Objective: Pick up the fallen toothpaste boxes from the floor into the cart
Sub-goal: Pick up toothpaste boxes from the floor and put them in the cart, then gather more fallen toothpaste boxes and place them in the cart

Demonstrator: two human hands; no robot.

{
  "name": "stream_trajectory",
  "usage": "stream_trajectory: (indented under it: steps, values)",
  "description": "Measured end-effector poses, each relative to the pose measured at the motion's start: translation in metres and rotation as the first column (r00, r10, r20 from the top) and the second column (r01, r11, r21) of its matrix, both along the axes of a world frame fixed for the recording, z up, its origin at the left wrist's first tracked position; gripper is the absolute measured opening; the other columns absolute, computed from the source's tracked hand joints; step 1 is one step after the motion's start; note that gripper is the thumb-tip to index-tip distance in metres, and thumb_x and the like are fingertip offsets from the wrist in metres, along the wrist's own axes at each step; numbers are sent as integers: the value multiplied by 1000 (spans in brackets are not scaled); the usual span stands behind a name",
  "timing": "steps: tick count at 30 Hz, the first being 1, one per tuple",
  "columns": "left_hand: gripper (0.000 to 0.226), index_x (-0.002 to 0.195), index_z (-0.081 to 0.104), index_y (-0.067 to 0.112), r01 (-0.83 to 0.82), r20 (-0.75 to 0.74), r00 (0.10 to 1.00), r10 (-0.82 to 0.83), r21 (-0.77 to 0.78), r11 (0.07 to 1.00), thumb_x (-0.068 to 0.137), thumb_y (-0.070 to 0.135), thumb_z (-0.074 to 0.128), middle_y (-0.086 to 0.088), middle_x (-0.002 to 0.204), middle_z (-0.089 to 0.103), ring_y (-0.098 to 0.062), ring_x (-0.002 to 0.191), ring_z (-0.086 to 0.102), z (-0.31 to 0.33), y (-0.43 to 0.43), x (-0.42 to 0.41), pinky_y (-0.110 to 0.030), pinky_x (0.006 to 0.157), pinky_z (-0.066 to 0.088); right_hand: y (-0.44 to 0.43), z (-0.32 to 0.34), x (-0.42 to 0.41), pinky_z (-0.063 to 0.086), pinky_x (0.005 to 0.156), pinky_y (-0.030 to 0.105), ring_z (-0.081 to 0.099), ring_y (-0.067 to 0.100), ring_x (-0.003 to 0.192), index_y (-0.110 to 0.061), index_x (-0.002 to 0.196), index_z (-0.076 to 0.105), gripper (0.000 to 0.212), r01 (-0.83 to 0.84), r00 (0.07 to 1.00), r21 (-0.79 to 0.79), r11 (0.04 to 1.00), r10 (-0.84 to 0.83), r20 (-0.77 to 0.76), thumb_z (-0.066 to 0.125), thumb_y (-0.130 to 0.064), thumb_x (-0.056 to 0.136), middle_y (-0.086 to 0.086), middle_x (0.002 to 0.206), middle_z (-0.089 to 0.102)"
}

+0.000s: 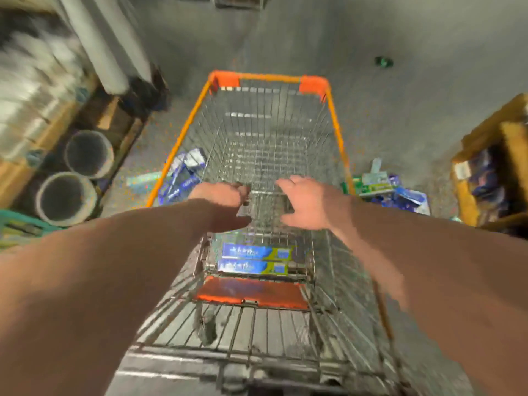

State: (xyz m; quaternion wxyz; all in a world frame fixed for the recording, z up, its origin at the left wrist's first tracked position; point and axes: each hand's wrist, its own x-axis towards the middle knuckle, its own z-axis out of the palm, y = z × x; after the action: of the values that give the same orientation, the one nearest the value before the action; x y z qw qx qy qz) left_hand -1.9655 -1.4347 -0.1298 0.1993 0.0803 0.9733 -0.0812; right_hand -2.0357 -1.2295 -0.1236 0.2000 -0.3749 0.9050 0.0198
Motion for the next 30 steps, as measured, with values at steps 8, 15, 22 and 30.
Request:
stream_trajectory:
  steps: [8, 15, 22, 30]
  values:
    - [76, 151, 34, 26, 85, -208, 974, -91, -37, 996, 89, 67, 49, 0, 149, 49, -27, 128, 55, 228, 70, -4, -39, 97, 48, 95, 211, 12, 48, 97, 41, 58, 36, 117, -9, 147, 42, 75, 79, 983, -204, 976, -110, -147, 66, -48, 88, 19, 127, 58]
    - [77, 151, 36, 23, 205, -354, 915, -191, 1, 979, 89, 64, 55, -5, 147, 51, -29, 127, 56, 335, 203, 7, -38, 97, 47, 217, 297, 46, 37, 104, 33, 49, 34, 130, -8, 150, 39, 77, 125, 944, -264, 956, -196, -264, 69, -46, 90, 22, 141, 52]
    - [81, 153, 34, 21, 262, -355, 907, -226, 54, 964, 89, 65, 56, -6, 150, 48, -29, 128, 55, 335, 354, 12, -38, 100, 48, 371, 312, 67, 40, 109, 39, 50, 35, 131, -9, 150, 39, 81, 194, 923, -268, 944, -268, -277, 65, -54, 88, 21, 142, 52]
    - [78, 153, 32, 21, 324, -269, 922, -279, 138, 936, 91, 61, 58, -8, 149, 47, -32, 126, 54, 288, 501, -2, -38, 99, 47, 526, 284, 75, 31, 113, 32, 38, 28, 143, -12, 158, 28, 83, 354, 894, -244, 903, -403, -195, 65, -48, 93, 14, 157, 39]
